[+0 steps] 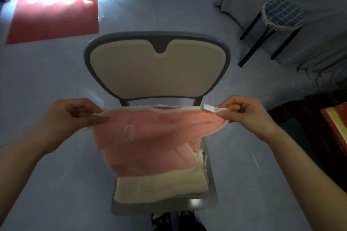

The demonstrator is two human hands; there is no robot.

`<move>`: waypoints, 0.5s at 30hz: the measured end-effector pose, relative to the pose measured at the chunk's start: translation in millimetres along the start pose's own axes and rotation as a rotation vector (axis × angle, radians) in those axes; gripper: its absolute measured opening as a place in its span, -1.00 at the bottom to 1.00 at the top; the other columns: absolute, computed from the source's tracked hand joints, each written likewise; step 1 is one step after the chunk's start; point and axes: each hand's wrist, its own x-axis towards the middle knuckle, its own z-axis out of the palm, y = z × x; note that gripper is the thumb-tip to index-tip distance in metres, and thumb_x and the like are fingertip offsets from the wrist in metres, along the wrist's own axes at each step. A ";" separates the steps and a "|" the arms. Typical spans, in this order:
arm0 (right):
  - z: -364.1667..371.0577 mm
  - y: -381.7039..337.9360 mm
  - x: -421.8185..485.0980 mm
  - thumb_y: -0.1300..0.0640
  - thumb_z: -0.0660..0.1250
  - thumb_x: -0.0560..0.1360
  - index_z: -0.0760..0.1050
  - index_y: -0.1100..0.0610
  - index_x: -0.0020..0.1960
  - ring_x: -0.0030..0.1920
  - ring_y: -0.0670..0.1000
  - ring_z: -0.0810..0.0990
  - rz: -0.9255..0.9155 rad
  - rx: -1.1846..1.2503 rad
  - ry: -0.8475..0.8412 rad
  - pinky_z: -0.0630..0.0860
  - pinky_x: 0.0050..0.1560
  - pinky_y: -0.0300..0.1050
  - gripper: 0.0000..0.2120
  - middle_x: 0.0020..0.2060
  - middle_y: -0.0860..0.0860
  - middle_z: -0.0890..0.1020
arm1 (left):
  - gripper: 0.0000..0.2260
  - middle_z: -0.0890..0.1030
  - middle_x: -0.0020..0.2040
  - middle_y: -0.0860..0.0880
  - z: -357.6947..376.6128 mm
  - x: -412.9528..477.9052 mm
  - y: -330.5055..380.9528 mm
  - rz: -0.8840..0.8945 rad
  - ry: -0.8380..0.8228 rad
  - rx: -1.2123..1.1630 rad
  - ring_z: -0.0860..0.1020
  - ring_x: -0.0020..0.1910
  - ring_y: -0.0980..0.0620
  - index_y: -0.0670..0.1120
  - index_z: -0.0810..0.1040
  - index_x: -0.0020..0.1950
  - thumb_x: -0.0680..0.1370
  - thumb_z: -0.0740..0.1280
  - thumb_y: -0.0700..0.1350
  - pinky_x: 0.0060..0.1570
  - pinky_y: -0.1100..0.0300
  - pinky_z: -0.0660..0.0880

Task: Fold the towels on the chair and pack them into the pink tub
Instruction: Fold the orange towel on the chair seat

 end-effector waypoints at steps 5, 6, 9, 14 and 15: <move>-16.3 -45.9 -1.0 0.31 0.39 0.40 0.59 0.25 -0.10 -0.24 -0.07 0.68 -0.192 -0.009 0.045 0.61 -0.15 -0.27 -0.92 -0.27 -0.06 0.71 | -0.89 0.67 -0.37 0.07 -22.6 -5.6 40.1 0.159 0.173 0.006 0.60 -0.42 0.16 -0.04 0.63 -0.27 0.31 0.48 -0.24 -0.35 0.44 0.52; -18.7 -53.6 -2.4 0.29 0.40 0.40 0.59 0.24 -0.09 -0.23 -0.06 0.68 -0.229 0.002 0.052 0.62 -0.13 -0.26 -0.91 -0.26 -0.06 0.71 | -0.90 0.67 -0.36 0.08 -27.8 -7.0 45.8 0.178 0.193 -0.014 0.61 -0.41 0.16 -0.02 0.64 -0.28 0.30 0.49 -0.20 -0.33 0.44 0.52; -23.7 -66.3 -4.8 0.14 0.41 0.37 0.65 0.06 -0.12 -0.22 -0.09 0.66 -0.317 0.098 0.077 0.59 -0.11 -0.27 -0.90 -0.26 -0.08 0.71 | -0.89 0.66 -0.36 0.10 -36.9 -10.2 58.4 0.223 0.211 -0.062 0.60 -0.41 0.14 0.08 0.64 -0.29 0.24 0.50 -0.09 -0.32 0.40 0.55; -35.5 -61.7 -15.6 -0.17 0.52 0.26 0.67 0.01 -0.13 -0.26 -0.10 0.62 -0.227 0.251 -0.148 0.55 -0.19 -0.31 -0.70 -0.29 -0.04 0.68 | -0.72 0.63 -0.37 0.08 -37.9 -29.2 63.0 0.232 -0.088 -0.063 0.50 -0.54 0.20 0.17 0.65 -0.14 0.24 0.53 -0.13 -0.44 0.40 0.51; -38.0 -56.9 -19.2 -0.16 0.54 0.24 0.67 0.04 -0.15 -0.27 -0.09 0.62 -0.171 0.253 -0.250 0.54 -0.21 -0.30 -0.68 -0.30 -0.01 0.67 | -0.62 0.62 -0.37 0.05 -37.3 -32.8 55.9 0.171 -0.221 -0.027 0.48 -0.54 0.22 0.17 0.65 -0.08 0.27 0.53 -0.26 -0.44 0.39 0.51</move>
